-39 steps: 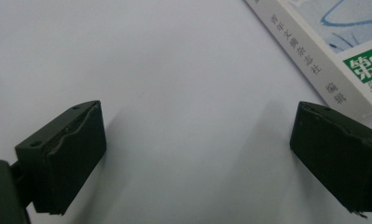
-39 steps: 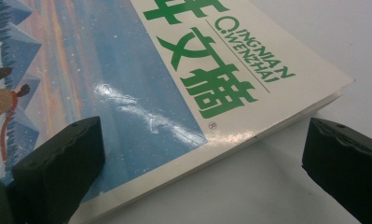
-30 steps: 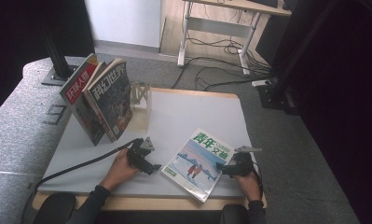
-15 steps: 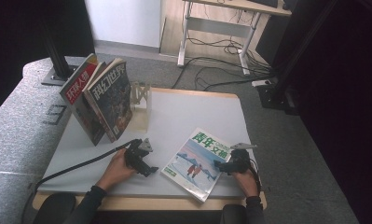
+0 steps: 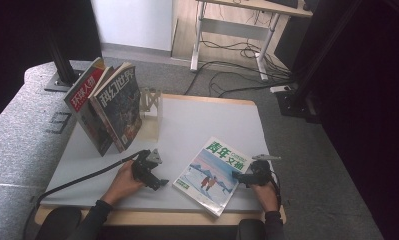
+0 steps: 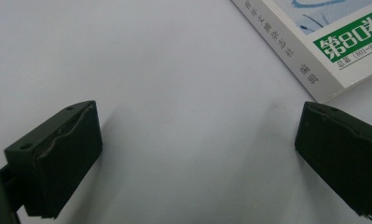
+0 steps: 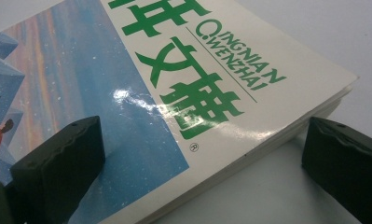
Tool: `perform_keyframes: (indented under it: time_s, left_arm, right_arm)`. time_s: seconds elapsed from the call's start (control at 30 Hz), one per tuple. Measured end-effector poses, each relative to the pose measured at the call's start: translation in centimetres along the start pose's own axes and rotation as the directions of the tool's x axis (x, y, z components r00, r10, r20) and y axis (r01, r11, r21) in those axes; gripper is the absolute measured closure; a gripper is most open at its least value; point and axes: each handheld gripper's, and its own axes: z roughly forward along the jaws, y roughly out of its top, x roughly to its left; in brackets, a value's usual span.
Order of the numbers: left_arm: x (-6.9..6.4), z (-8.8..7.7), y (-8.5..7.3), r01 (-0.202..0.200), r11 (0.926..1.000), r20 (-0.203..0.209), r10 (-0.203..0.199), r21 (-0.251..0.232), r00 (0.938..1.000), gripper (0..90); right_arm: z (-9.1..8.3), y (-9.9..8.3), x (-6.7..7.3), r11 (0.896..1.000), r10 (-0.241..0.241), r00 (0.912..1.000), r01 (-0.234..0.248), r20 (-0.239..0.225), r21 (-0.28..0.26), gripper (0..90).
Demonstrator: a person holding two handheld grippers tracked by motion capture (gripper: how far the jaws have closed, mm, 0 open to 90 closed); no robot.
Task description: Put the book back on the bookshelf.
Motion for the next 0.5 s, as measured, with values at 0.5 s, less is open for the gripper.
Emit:
perform_keyframes:
  time_s: [0.5]
  left_arm:
    - [0.6, -0.5, -0.2, 0.022, 0.9997, -0.003, -0.022, 0.006, 0.9998, 0.6]
  right_arm:
    - [1.6, 1.2, 0.2, 0.999, -0.040, 0.9985, 0.040, -0.038, -0.012, 0.0]
